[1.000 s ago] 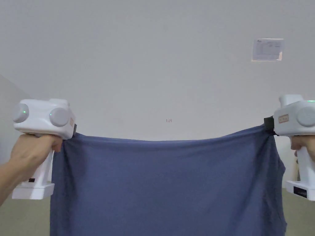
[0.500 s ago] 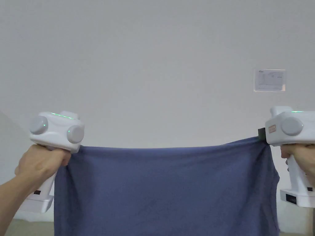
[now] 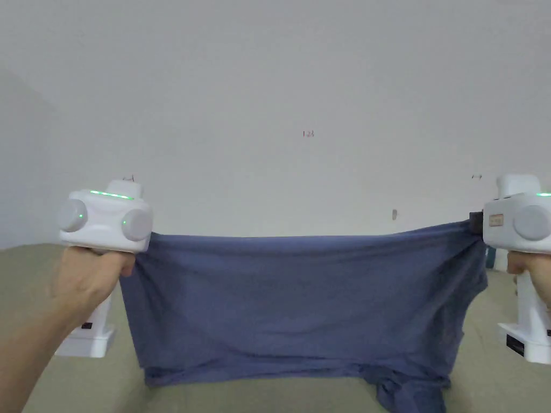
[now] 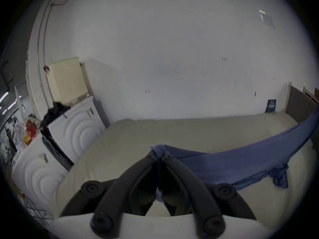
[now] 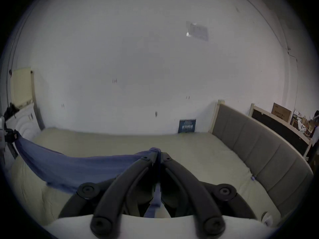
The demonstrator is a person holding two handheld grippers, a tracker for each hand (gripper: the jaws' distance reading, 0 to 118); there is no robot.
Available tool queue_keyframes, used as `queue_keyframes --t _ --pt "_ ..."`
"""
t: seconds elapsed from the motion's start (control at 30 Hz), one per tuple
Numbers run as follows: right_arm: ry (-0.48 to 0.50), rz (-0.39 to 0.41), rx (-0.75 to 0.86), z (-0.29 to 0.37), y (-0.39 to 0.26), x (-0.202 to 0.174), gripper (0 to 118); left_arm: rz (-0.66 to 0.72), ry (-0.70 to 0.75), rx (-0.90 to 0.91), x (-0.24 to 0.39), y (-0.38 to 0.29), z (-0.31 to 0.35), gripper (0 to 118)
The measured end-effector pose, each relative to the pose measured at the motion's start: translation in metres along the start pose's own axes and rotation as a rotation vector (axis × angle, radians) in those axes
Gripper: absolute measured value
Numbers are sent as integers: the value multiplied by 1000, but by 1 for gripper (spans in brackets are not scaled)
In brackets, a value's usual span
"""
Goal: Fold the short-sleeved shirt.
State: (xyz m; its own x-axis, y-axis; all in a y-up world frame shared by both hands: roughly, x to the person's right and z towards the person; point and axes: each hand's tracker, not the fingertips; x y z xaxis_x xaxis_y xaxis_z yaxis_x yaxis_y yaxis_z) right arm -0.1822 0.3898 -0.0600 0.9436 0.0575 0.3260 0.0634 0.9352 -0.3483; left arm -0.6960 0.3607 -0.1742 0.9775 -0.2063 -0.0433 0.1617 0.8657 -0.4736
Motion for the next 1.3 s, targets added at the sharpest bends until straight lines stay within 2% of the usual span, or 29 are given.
queue_keyframes --t 0.03,0.13,0.17,0.37,0.47,0.57,0.8,0.9,1.03,1.13,1.3 --pt "0 -1 -20 -1 -15 1 7 14 -13 -9 0 -13 -2 3" --pt "52 -74 -135 7 -62 9 7 4 -31 -38 -3 -51 0 3" --pt "60 -76 -120 16 -78 13 7 12 -42 -51 -7 -64 4 3" --pt "92 -80 -177 83 -150 34 7 81 -133 -86 -34 -126 63 3" --pt "105 -79 -191 131 -180 42 7 53 -154 -114 -41 -163 95 3" --pt "109 -30 -210 181 -213 46 7 43 -159 -131 -50 -202 130 3" --pt "127 -9 -247 276 -286 56 7 37 -191 -206 -75 -277 194 3" --pt "129 -30 -265 304 -312 59 7 58 -221 -228 -87 -301 217 3" --pt "124 -31 -296 324 -338 61 7 39 -229 -249 -93 -328 237 3" --pt "112 -60 -328 326 -357 71 7 75 -241 -276 -101 -346 244 3" --pt "103 -58 -373 326 -377 71 7 90 -244 -323 -101 -372 249 3"
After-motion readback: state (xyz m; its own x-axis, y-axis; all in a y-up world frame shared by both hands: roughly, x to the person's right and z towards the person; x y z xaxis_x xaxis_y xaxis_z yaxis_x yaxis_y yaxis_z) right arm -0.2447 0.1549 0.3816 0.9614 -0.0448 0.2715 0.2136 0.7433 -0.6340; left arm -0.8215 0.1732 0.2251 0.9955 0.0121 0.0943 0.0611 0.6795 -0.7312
